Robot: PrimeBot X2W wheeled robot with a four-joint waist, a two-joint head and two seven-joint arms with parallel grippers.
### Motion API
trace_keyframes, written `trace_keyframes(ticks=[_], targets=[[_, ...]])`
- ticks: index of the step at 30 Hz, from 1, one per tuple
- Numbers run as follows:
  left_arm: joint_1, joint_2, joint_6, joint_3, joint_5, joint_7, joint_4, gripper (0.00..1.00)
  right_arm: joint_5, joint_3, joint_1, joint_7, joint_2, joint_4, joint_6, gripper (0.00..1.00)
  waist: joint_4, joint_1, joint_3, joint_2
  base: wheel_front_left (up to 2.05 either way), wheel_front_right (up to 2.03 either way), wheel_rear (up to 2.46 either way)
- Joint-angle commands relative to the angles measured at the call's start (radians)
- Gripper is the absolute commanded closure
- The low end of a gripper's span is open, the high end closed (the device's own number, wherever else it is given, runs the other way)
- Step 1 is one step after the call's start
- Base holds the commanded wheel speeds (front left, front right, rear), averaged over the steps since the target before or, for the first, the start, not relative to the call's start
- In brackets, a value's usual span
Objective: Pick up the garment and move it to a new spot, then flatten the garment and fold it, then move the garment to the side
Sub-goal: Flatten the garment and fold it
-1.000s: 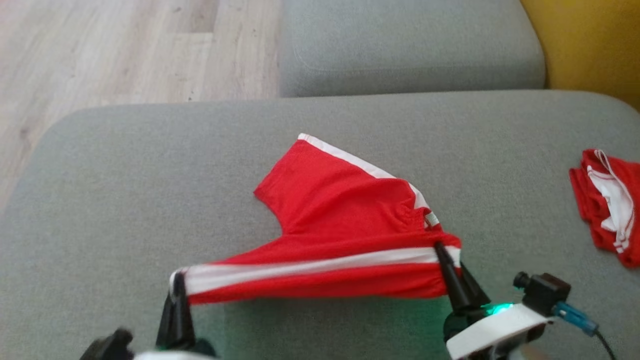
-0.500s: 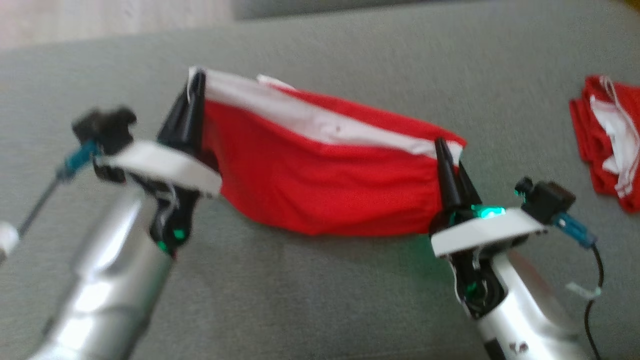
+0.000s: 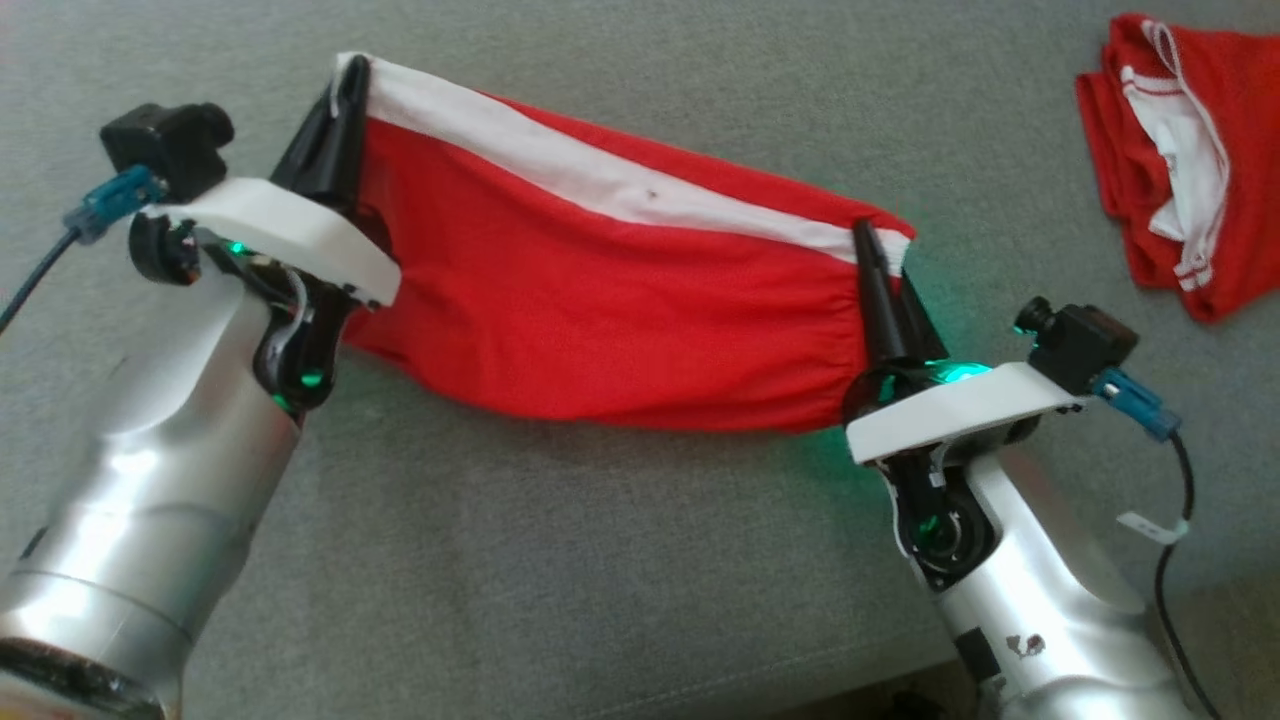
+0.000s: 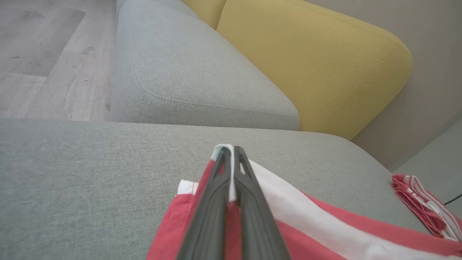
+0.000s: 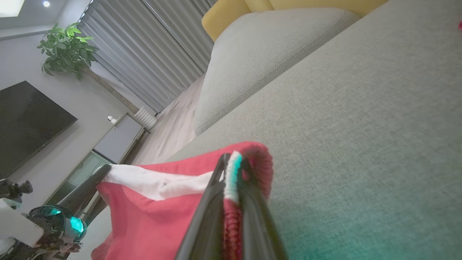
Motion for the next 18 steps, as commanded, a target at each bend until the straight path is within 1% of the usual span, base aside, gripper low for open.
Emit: trace_keyframes(ticks=[1,2,3,4,5,6,11,14,16,18], targets=[[-0.056,0.044,0.002,0.020,-0.022,-0.028,0.001,1.00,0.007,0.030,-0.021,-0.006,0.018,-0.023,-0.001,1.00,-0.013,-0.0002,0.012,0.0000,0.00,0.00,0.00],[-0.063,0.043,0.002,0.011,-0.030,-0.038,0.013,1.00,0.007,0.036,-0.024,-0.006,0.018,-0.019,-0.001,1.00,-0.015,-0.0002,0.014,0.0000,0.00,0.00,0.00],[-0.069,0.043,0.002,0.001,-0.035,-0.047,0.028,0.94,0.007,0.045,-0.027,-0.006,0.018,-0.008,-0.001,0.81,-0.016,-0.0002,0.015,0.0000,0.00,0.00,0.00],[-0.074,0.042,0.002,-0.011,-0.037,-0.055,0.045,0.64,0.003,0.054,-0.031,-0.006,0.018,0.002,-0.001,0.34,-0.016,-0.0002,0.015,0.0000,0.00,0.00,0.00],[-0.077,0.040,0.002,-0.021,-0.039,-0.062,0.063,0.22,-0.005,0.063,-0.036,-0.006,0.018,0.010,-0.001,0.00,-0.016,-0.0002,0.016,0.0000,0.00,0.00,0.00],[-0.077,0.038,0.002,-0.032,-0.042,-0.067,0.081,0.00,-0.020,0.071,-0.040,-0.006,0.018,0.018,-0.001,0.00,-0.016,-0.0002,0.014,0.0000,0.00,0.00,0.00],[-0.061,0.024,0.002,-0.067,-0.046,-0.106,0.163,0.00,-0.127,0.056,-0.023,-0.006,0.018,0.042,-0.001,0.00,-0.009,-0.0002,-0.008,0.0000,0.00,0.00,0.00],[-0.036,0.010,0.002,-0.054,-0.044,-0.125,0.204,0.00,-0.190,0.027,0.010,-0.006,0.018,0.056,-0.001,0.00,0.000,-0.0002,-0.030,0.0000,0.00,0.00,0.00],[-0.015,0.001,0.002,-0.040,-0.031,-0.129,0.224,0.00,-0.210,0.008,0.037,-0.006,0.018,0.060,-0.001,0.00,0.005,-0.0002,-0.044,0.0000,0.00,0.00,0.00],[0.011,-0.007,0.002,0.001,-0.008,-0.129,0.218,0.00,-0.220,0.000,0.062,-0.006,0.018,0.059,-0.001,0.00,0.010,-0.0002,-0.057,0.0000,0.00,0.00,0.00]])
